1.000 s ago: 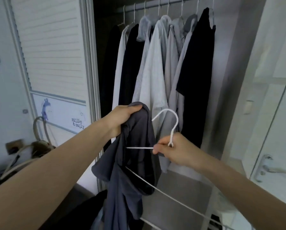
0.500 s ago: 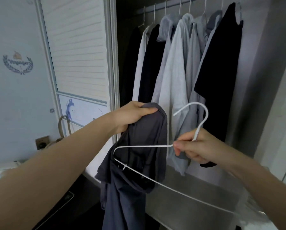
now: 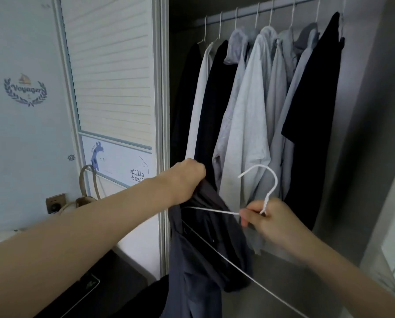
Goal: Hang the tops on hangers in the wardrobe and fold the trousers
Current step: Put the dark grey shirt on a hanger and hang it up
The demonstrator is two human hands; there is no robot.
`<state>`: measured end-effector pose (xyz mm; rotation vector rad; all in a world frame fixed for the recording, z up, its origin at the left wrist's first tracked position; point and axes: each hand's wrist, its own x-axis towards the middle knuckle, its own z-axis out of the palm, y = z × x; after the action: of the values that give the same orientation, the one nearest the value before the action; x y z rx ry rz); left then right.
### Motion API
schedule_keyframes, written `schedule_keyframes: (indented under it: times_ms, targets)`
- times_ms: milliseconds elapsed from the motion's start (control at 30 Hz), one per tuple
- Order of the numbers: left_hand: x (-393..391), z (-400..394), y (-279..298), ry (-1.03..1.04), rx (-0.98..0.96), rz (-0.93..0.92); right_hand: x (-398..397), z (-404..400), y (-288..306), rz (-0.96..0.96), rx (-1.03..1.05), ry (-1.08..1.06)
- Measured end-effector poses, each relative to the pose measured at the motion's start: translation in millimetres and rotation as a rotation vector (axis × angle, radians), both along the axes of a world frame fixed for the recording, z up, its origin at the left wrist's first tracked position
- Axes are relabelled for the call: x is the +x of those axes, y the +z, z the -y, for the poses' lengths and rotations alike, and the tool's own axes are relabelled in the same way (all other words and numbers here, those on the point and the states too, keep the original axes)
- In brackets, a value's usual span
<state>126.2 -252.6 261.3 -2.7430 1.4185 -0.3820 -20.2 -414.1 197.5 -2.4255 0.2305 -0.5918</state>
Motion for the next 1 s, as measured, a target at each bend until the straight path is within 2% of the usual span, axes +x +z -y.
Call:
schedule_keyframes:
  times_ms: [67,133,200,233,267,300,333,400,467,567,633,667,700,733,800,833,867,900,933,1000]
  targets:
    - [2,3,-7,0.007,-0.032,0.156,4,-9,-3,0.055,0.013,-0.003]
    - [3,6,-7,-0.01,-0.223,0.073,11,-22,-10,0.057,0.02,0.02]
    - [1,10,-3,0.048,-0.476,-0.249,20,-31,-19,0.026,-0.011,0.01]
    - [1,12,0,0.096,-0.589,-0.503,25,-34,-22,0.019,-0.048,-0.014]
    - [-1,13,2,0.154,-0.693,-0.834,28,-36,-26,0.024,-0.089,-0.046]
    - [-3,11,6,0.213,-0.753,-1.159,32,-38,-29,0.044,-0.121,-0.072]
    - [-3,6,7,0.229,-0.765,-1.39,32,-38,-31,0.079,-0.129,-0.091]
    - [2,0,6,0.15,-0.729,-1.582,30,-32,-31,0.185,-0.03,-0.116]
    - [5,-3,4,-0.006,-0.681,-1.614,26,-25,-27,0.285,0.227,-0.099]
    - [-3,-4,7,-0.278,-0.472,-1.508,22,-22,-18,0.369,0.616,0.011]
    - [-6,-6,14,-0.396,-0.321,-1.431,16,-24,-12,0.414,0.725,0.067]
    - [-5,-8,17,-0.407,-0.314,-1.326,12,-25,-9,0.431,0.746,0.089]
    - [-1,-8,19,-0.417,-0.34,-1.129,7,-24,-5,0.444,0.751,0.108]
    - [4,-9,21,-0.435,-0.349,-0.804,3,-23,-1,0.452,0.752,0.127]
    - [11,-8,25,-0.494,-0.252,0.009,-5,-20,8,0.443,0.743,0.152]
    - [13,-6,26,-0.53,-0.235,0.309,-8,-19,13,0.427,0.721,0.157]
    - [14,-5,29,-0.554,-0.245,0.483,-11,-19,17,0.407,0.685,0.16]
    - [15,-3,30,-0.588,-0.266,0.547,-13,-19,20,0.387,0.65,0.165]
    - [15,-1,30,-0.622,-0.255,0.531,-14,-19,24,0.364,0.63,0.17]
    - [12,0,28,-0.619,-0.214,0.211,-16,-17,29,0.292,0.662,0.175]
